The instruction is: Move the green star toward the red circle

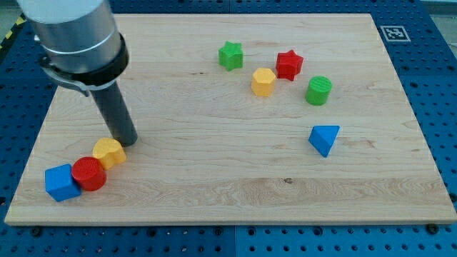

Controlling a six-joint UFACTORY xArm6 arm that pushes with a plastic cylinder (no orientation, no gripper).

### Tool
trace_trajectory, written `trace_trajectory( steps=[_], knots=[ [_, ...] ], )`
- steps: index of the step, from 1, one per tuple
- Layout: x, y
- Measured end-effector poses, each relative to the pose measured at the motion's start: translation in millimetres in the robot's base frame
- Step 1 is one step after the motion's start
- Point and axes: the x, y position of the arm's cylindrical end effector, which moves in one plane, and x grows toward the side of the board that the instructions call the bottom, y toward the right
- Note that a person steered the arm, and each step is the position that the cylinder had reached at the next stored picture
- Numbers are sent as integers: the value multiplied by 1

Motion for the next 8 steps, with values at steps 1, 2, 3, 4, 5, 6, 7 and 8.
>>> trace_trajectory(
  steps=[1, 2, 3, 4, 5, 6, 7, 8],
  knots=[
    [-85, 0],
    [-162, 0],
    [-215, 22],
    [-219, 98],
    [-207, 171],
    [-177, 177],
    [-156, 170],
    [-148, 196]
  ],
)
